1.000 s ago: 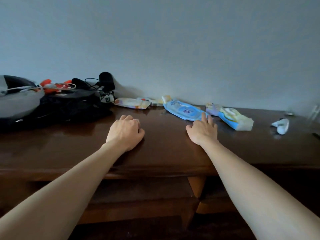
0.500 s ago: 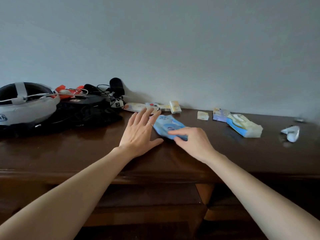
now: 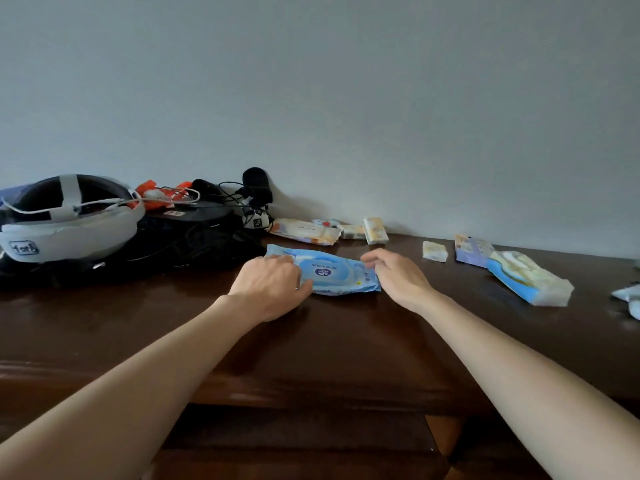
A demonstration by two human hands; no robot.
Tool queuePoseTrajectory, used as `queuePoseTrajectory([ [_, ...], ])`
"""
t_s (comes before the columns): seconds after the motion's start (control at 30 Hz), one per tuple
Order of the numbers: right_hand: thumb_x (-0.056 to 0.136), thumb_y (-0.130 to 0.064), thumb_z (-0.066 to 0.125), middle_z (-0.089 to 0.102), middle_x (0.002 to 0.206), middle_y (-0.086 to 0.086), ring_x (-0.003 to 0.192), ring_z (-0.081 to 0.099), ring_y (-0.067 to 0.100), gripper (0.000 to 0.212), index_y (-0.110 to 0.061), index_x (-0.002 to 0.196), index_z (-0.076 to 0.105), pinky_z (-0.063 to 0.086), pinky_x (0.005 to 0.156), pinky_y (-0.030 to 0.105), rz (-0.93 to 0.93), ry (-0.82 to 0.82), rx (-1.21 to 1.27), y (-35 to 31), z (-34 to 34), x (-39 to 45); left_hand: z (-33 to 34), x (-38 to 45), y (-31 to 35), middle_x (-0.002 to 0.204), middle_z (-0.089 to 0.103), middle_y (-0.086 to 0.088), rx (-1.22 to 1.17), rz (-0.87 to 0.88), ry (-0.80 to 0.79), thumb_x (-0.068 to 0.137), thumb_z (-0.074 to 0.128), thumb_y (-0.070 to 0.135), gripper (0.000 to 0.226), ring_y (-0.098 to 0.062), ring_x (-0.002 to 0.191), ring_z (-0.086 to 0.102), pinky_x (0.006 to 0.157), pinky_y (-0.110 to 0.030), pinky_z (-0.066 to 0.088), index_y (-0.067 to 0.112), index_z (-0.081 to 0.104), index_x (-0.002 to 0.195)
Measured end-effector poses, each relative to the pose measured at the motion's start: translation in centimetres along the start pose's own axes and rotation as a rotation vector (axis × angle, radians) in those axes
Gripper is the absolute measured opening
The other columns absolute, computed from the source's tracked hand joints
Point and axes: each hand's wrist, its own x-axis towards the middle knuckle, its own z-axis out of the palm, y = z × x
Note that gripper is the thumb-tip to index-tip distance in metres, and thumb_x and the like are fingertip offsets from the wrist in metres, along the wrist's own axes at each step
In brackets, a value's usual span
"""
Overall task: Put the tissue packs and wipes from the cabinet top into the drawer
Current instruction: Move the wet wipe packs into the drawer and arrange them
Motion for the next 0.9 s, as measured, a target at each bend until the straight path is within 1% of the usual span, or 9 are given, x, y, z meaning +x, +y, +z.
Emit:
queuePoseTrajectory([
  [0.13, 0.098, -0.04, 0.04, 0.059, 0.143, -0.008, 0.114, 0.061, 0.02, 0.041, -0.044, 0.134, 0.058, 0.048, 0.101, 0.04, 0.025, -0.032, 0.053, -3.9, 2.0, 6.5, 0.4, 0.2, -1.4, 0.103, 0.066, -0.004, 0.079, -0.014, 0.06, 0.099, 0.041, 0.042, 0.038, -0.024, 0.092, 0.062, 0.07, -0.035, 0.046, 0.015, 0.068, 0.094],
  [0.23, 0.104, -0.038, 0.039, 0.04, 0.161, 0.002, 0.141, 0.043, 0.027, 0.048, -0.033, 0.151, 0.046, 0.034, 0.117, 0.043, 0.113, -0.129, 0.168, -5.5, 4.8, 10.7, 1.7, 0.2, -2.0, 0.1, 0.064, -0.001, -0.024, -0.031, 0.109, 0.097, 0.046, 0.04, 0.025, -0.023, 0.098, 0.059, 0.071, -0.036, 0.044, 0.019, 0.054, 0.087],
  [0.33, 0.1, -0.037, 0.038, 0.047, 0.153, 0.011, 0.137, 0.042, 0.038, 0.046, -0.031, 0.142, 0.056, 0.036, 0.113, 0.046, 0.208, -0.119, 0.084, -5.7, 6.9, 12.4, 2.1, 0.7, -2.7, 0.085, 0.057, 0.003, -0.112, -0.051, 0.072, 0.096, 0.047, 0.044, 0.024, -0.022, 0.094, 0.057, 0.071, -0.036, 0.041, 0.022, 0.048, 0.086],
  [0.43, 0.101, -0.033, 0.042, 0.061, 0.131, 0.012, 0.122, 0.053, 0.035, 0.037, -0.023, 0.124, 0.069, 0.046, 0.098, 0.038, 0.211, -0.047, 0.072, -5.5, 7.4, 11.9, 2.5, 0.8, -2.8, 0.087, 0.055, 0.005, -0.114, -0.036, 0.053, 0.094, 0.045, 0.048, 0.026, -0.022, 0.095, 0.057, 0.078, -0.038, 0.043, 0.023, 0.049, 0.091],
  [0.5, 0.096, -0.021, 0.051, 0.062, 0.092, 0.008, 0.093, 0.056, 0.029, 0.022, -0.018, 0.082, 0.067, 0.043, 0.069, 0.032, 0.208, 0.008, 0.201, -5.3, 7.0, 11.0, 2.8, 0.8, -3.0, 0.099, 0.057, 0.004, -0.127, -0.026, 0.053, 0.09, 0.043, 0.06, 0.037, -0.022, 0.101, 0.058, 0.081, -0.037, 0.043, 0.026, 0.051, 0.099],
  [0.6, 0.09, -0.012, 0.06, 0.049, 0.067, 0.001, 0.066, 0.044, 0.022, 0.021, -0.017, 0.069, 0.061, 0.029, 0.05, 0.028, 0.233, 0.086, 0.388, -5.1, 5.9, 8.4, 2.4, 0.8, -3.1, 0.133, 0.05, 0.003, -0.134, -0.018, -0.114, 0.074, 0.027, 0.094, 0.086, -0.023, 0.122, 0.052, 0.095, -0.041, 0.04, 0.042, 0.041, 0.142],
  [0.73, 0.085, -0.009, 0.067, 0.052, 0.075, 0.01, 0.066, 0.045, 0.021, 0.017, 0.005, 0.091, 0.074, 0.035, 0.059, 0.031, 0.235, 0.085, 0.491, -4.8, 3.4, 2.9, 1.1, 0.2, -2.6, 0.145, 0.043, 0.004, -0.103, 0.009, -0.241, 0.056, 0.016, 0.108, 0.113, -0.022, 0.132, 0.042, 0.1, -0.043, 0.033, 0.05, 0.027, 0.152],
  [0.83, 0.083, -0.007, 0.074, 0.075, 0.1, 0.001, 0.083, 0.066, 0.016, 0.02, -0.007, 0.101, 0.081, 0.053, 0.074, 0.032, 0.217, 0.097, 0.585, -4.5, 1.6, -2.4, -0.1, -2.3, -1.0, 0.143, 0.044, 0.003, -0.078, 0.074, -0.252, 0.053, 0.017, 0.108, 0.118, -0.022, 0.132, 0.037, 0.105, -0.043, 0.034, 0.047, 0.026, 0.154],
  [0.9, 0.084, -0.012, 0.076, 0.077, 0.107, -0.006, 0.096, 0.07, 0.011, 0.022, -0.019, 0.103, 0.083, 0.057, 0.082, 0.026, 0.21, 0.094, 0.618, -4.8, 1.6, -6.4, -0.9, -4.8, 0.4, 0.14, 0.049, 0.002, -0.1, 0.096, -0.212, 0.068, 0.03, 0.094, 0.098, -0.024, 0.127, 0.038, 0.105, -0.043, 0.04, 0.045, 0.031, 0.152],
])
